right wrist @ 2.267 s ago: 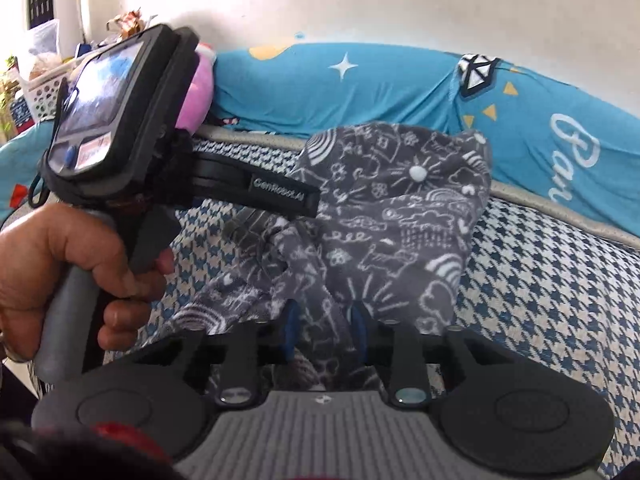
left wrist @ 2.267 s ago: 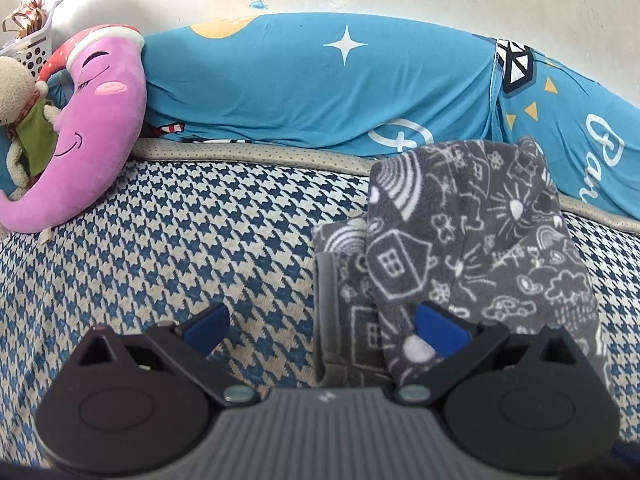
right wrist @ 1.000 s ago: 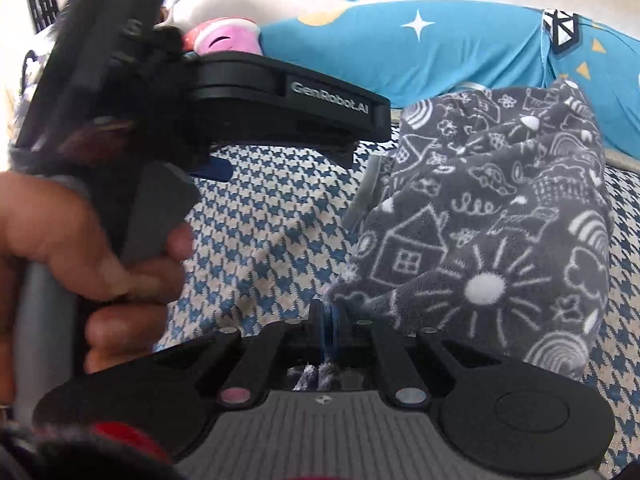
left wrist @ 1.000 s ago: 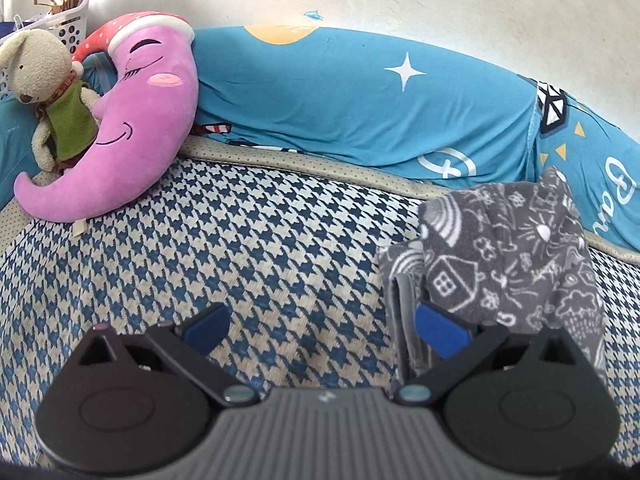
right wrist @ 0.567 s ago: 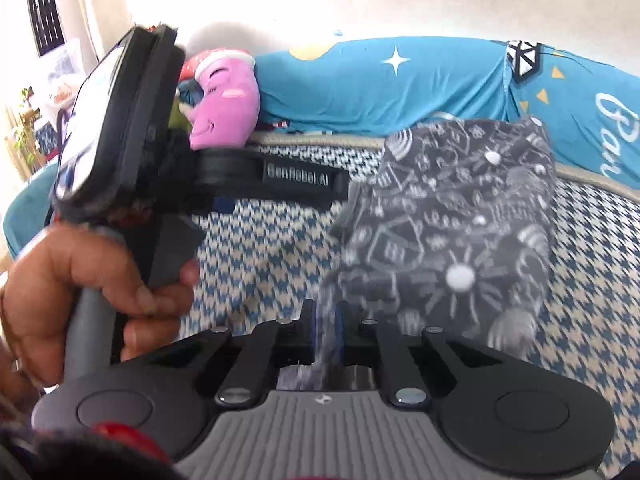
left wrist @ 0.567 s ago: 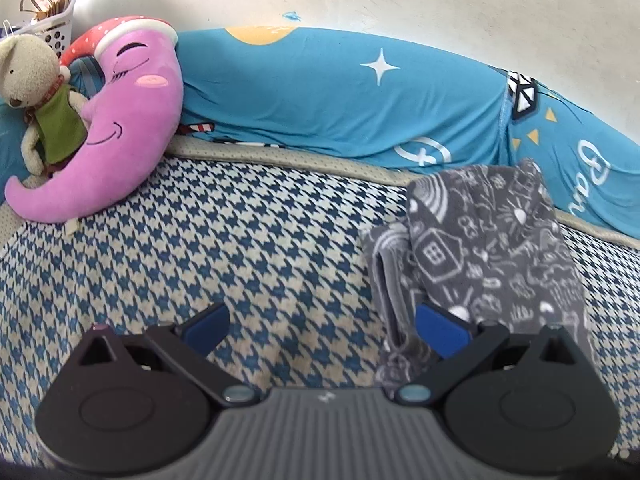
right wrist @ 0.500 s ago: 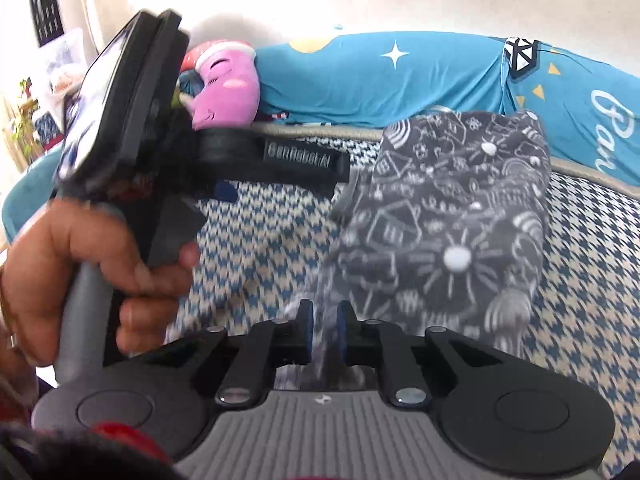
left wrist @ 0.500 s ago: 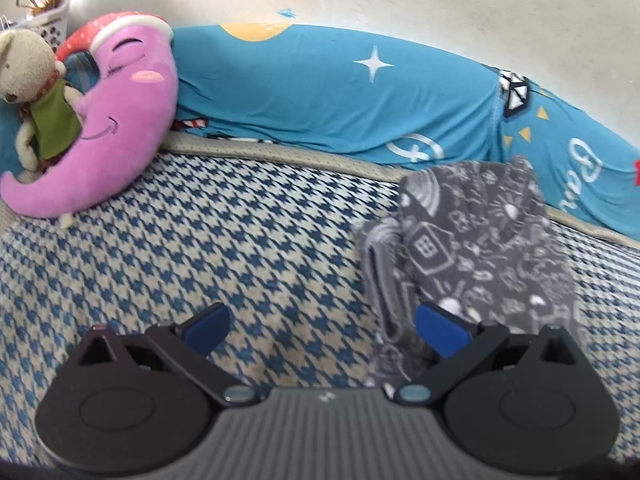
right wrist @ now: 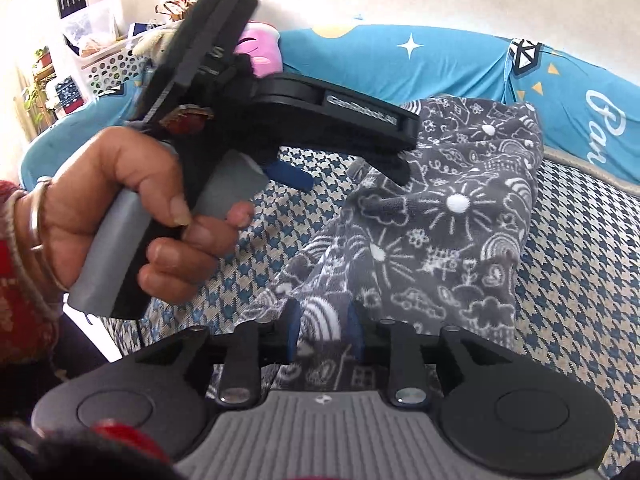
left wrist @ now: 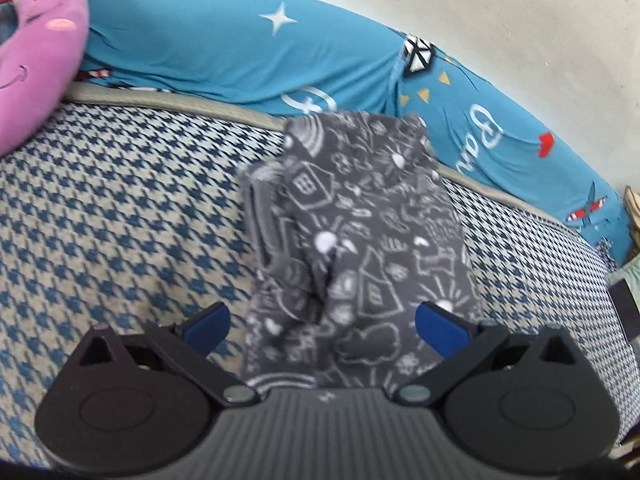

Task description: Fold clothes

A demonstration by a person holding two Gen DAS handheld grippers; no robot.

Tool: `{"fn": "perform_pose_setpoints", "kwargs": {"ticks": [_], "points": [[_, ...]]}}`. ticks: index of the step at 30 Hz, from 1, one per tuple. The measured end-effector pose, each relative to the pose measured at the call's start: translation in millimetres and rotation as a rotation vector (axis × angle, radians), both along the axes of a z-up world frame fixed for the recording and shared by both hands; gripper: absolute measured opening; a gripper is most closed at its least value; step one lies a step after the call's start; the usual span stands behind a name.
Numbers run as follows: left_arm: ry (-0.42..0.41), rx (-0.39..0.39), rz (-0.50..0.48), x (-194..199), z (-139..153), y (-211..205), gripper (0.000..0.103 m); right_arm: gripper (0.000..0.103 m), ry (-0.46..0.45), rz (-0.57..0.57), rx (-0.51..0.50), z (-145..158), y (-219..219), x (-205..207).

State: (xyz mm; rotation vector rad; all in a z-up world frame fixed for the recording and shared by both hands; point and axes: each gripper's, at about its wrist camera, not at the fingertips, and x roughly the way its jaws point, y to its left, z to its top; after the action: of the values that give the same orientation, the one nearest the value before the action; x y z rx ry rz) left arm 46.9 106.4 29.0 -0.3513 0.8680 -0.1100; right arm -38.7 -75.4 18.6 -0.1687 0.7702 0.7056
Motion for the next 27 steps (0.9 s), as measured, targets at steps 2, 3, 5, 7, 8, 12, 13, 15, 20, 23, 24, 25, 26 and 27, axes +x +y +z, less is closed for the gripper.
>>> {"fn": "perform_pose_setpoints", "kwargs": {"ticks": [2, 3, 5, 7, 8, 12, 13, 15, 20, 23, 24, 25, 26, 27], "points": [[0.015, -0.007, -0.013, 3, -4, -4, 0.103, 0.03, 0.007, 0.009, 0.007, 1, -2, -2], [0.022, -0.01, -0.019, 5, -5, -6, 0.102, 0.031, 0.011, 0.018, 0.01, 0, -2, -3], [0.033, -0.005, -0.033, 8, -8, -11, 0.093, 0.031, 0.015, 0.038, 0.011, -1, -3, -7], [0.042, 0.008, -0.047, 11, -11, -14, 0.086, 0.033, 0.02, 0.068, 0.01, -1, -3, -13], [0.045, 0.014, -0.044, 12, -12, -15, 0.085, 0.033, 0.023, 0.083, 0.01, -1, -3, -16], [0.048, 0.028, -0.045, 14, -16, -19, 0.079, 0.036, 0.043, 0.123, -0.005, -5, -3, -28], [0.048, 0.034, -0.045, 14, -16, -20, 0.079, 0.037, 0.043, 0.13, -0.014, -6, -2, -32], [0.048, 0.042, -0.044, 15, -16, -22, 0.079, 0.039, 0.047, 0.143, -0.03, -10, -1, -37], [0.046, 0.049, -0.033, 19, -17, -25, 0.08, 0.042, 0.082, 0.132, -0.063, -22, 4, -42], [0.047, 0.053, -0.026, 21, -18, -27, 0.08, 0.042, 0.06, 0.125, -0.094, -28, 7, -44], [0.048, 0.056, -0.026, 22, -18, -27, 0.08, 0.041, 0.053, 0.118, -0.105, -29, 8, -44], [0.047, 0.06, -0.026, 22, -18, -28, 0.08, 0.036, 0.057, 0.11, -0.107, -31, 8, -43], [0.043, 0.065, -0.027, 22, -18, -29, 0.079, 0.03, 0.058, 0.101, -0.107, -32, 8, -42], [0.038, 0.07, -0.029, 22, -18, -30, 0.078, 0.022, 0.056, 0.091, -0.112, -33, 7, -40]]}}
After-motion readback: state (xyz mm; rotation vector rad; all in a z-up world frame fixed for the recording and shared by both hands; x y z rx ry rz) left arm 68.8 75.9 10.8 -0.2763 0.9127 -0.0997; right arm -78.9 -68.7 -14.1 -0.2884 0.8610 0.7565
